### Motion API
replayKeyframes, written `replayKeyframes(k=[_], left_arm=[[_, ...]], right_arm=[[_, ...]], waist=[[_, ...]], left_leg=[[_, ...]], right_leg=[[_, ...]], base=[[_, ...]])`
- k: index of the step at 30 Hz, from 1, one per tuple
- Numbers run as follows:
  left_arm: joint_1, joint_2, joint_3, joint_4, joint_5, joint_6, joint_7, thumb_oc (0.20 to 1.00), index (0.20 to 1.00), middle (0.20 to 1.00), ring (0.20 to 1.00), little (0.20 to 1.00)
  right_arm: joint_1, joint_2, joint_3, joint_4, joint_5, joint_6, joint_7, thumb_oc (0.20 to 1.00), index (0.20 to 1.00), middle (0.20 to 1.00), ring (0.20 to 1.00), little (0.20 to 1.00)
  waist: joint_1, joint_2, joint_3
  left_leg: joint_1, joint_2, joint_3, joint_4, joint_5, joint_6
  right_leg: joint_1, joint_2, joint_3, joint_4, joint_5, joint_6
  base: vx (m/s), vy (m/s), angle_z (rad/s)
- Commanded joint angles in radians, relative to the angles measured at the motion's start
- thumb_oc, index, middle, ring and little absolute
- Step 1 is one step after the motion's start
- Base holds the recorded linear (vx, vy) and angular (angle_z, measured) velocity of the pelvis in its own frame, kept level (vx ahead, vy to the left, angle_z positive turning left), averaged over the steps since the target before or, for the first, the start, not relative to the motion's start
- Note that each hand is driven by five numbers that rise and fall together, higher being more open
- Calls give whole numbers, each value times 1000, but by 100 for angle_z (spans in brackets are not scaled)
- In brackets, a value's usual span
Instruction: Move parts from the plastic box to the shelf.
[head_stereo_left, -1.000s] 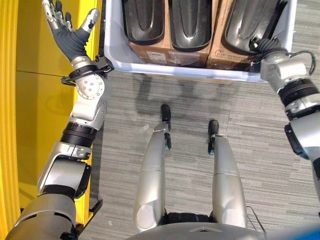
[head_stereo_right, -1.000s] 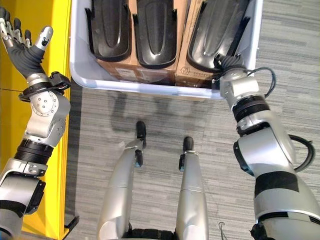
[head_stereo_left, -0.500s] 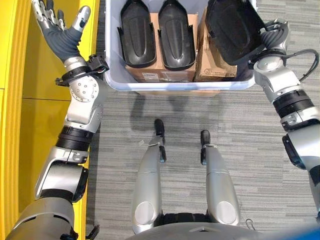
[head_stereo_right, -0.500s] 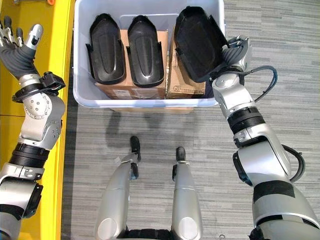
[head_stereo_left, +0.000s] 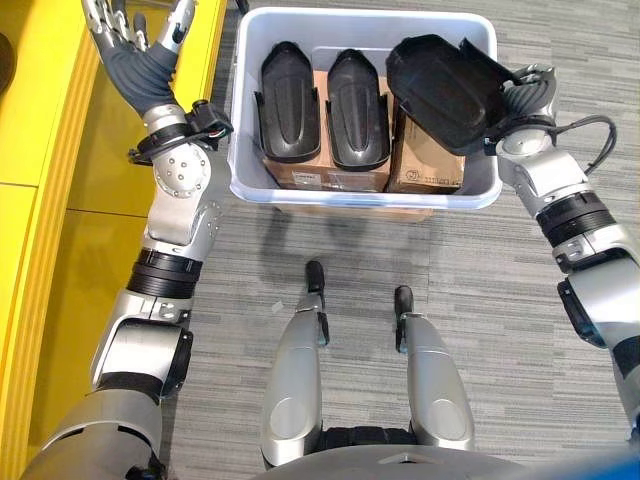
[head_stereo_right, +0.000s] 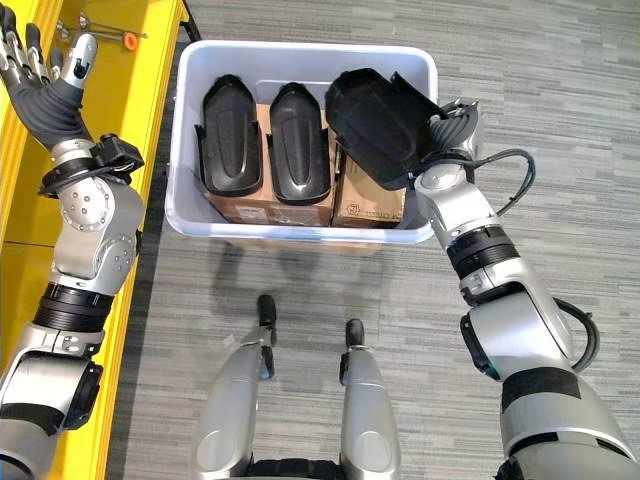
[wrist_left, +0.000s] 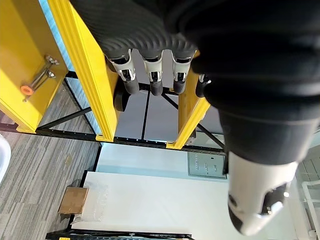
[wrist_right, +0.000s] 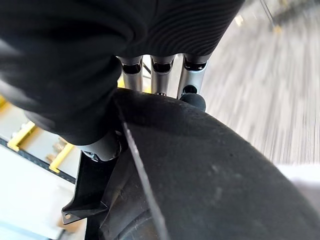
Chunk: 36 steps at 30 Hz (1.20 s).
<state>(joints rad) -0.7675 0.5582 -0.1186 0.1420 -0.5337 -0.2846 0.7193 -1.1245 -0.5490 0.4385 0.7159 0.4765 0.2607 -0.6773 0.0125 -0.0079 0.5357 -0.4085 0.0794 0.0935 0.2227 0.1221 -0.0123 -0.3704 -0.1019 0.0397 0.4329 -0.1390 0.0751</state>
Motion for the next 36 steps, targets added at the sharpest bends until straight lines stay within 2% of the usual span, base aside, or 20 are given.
replayKeyframes(k=[1,5,10,16,18,20,23,26,29,30,31,32,33,34,35,36], left_arm=[[-14,-6,-4,-13,29,-20,-6,1000,1000,1000,1000,1000],[-1,-31,-7,-26,46,-9,0,1000,1000,1000,1000,1000],[30,-61,-16,-45,70,7,17,1000,1000,1000,1000,1000],[88,-105,-27,-54,79,56,-3,1000,1000,1000,1000,1000],[134,-127,-32,-49,49,111,-77,1000,1000,1000,1000,1000],[151,-133,-43,-47,27,131,-106,1000,1000,1000,1000,1000],[186,-155,-75,-46,8,186,-207,1000,1000,1000,1000,1000],[190,-167,-113,-36,5,209,-229,1000,1000,1000,1000,1000],[179,-185,-177,-7,0,264,-290,1000,1000,1000,1000,1000],[174,-188,-204,-4,51,320,-315,1000,1000,1000,1000,1000],[192,-185,-214,-31,47,346,-354,1000,1000,1000,1000,1000],[224,-186,-219,-51,67,349,-399,1000,1000,1000,1000,1000],[400,-115,-208,-164,109,303,-549,1000,1000,1000,1000,1000],[408,-112,-206,-168,106,301,-553,1000,1000,1000,1000,1000],[489,-85,-186,-200,119,259,-599,1000,1000,1000,1000,1000],[512,-77,-177,-202,107,247,-618,1000,1000,1000,1000,1000]], right_arm=[[24,21,-72,-70,155,-223,2,200,200,200,200,200],[93,83,-129,-158,339,-297,91,200,200,200,200,200],[192,170,-142,-235,500,-336,171,200,200,200,200,200],[283,265,-121,-288,491,-355,201,200,200,200,200,200],[321,296,-101,-320,474,-346,208,200,200,200,200,200],[335,305,-93,-332,468,-351,211,200,200,200,200,200],[353,330,-78,-357,462,-338,222,200,200,200,200,200],[357,341,-75,-360,458,-337,233,200,200,200,200,200],[368,353,-68,-375,446,-348,226,200,200,200,200,200],[375,354,-70,-387,446,-352,221,200,200,200,200,200],[391,347,-79,-414,440,-349,208,200,200,200,200,200],[409,336,-87,-441,435,-349,194,200,200,200,200,200],[496,291,-150,-514,400,-349,199,200,200,200,200,200],[501,290,-152,-516,397,-348,202,200,200,200,200,200],[522,284,-179,-525,377,-334,213,200,200,200,200,200],[525,283,-189,-523,373,-322,221,200,200,200,200,200]], waist=[[10,-18,-88],[2,-17,-116],[-1,-13,-155],[7,-9,-205],[13,-12,-225],[16,-15,-231],[15,-14,-244],[13,-13,-248],[-2,-13,-258],[-10,-12,-266],[-14,-9,-274],[-16,-8,-279],[11,3,-283],[11,3,-283],[30,17,-278],[36,21,-277]], left_leg=[[33,-28,-48,42,-196,-15],[77,-28,-49,12,-193,-19],[135,-23,-54,-22,-184,-22],[205,-22,-72,-58,-174,-26],[238,-27,-80,-62,-179,-23],[248,-32,-80,-59,-185,-21],[270,-38,-69,-60,-196,-12],[276,-43,-68,-62,-202,-3],[277,-57,-91,-62,-211,15],[276,-62,-105,-70,-208,18],[270,-64,-122,-83,-196,21],[271,-72,-139,-93,-197,25],[248,-90,-202,-97,-193,31],[247,-91,-205,-95,-193,31],[246,-96,-245,-103,-180,32],[245,-95,-257,-107,-175,33]], right_leg=[[51,13,-53,-82,-19,-50],[95,9,-48,-114,-15,-44],[157,1,-47,-141,-14,-41],[247,-6,-55,-175,-20,-42],[293,-14,-63,-202,-12,-36],[307,-19,-65,-214,-6,-32],[324,-36,-63,-250,25,-10],[334,-44,-47,-264,36,1],[347,-39,10,-264,35,17],[353,-29,37,-265,32,18],[349,-12,64,-267,34,16],[356,-1,81,-265,20,15],[365,30,104,-263,-4,2],[366,30,102,-261,-7,2],[362,48,103,-226,-29,-11],[363,56,101,-211,-41,-18]], base=[[0,0,0],[27,1,1],[70,-2,5],[121,39,11],[175,96,14],[113,75,15],[74,79,6],[20,30,0],[2,-25,5],[-40,-69,23],[-33,-75,42],[-162,-153,98],[-130,-130,123],[-181,-150,137],[-71,-66,128],[-84,-83,96]])
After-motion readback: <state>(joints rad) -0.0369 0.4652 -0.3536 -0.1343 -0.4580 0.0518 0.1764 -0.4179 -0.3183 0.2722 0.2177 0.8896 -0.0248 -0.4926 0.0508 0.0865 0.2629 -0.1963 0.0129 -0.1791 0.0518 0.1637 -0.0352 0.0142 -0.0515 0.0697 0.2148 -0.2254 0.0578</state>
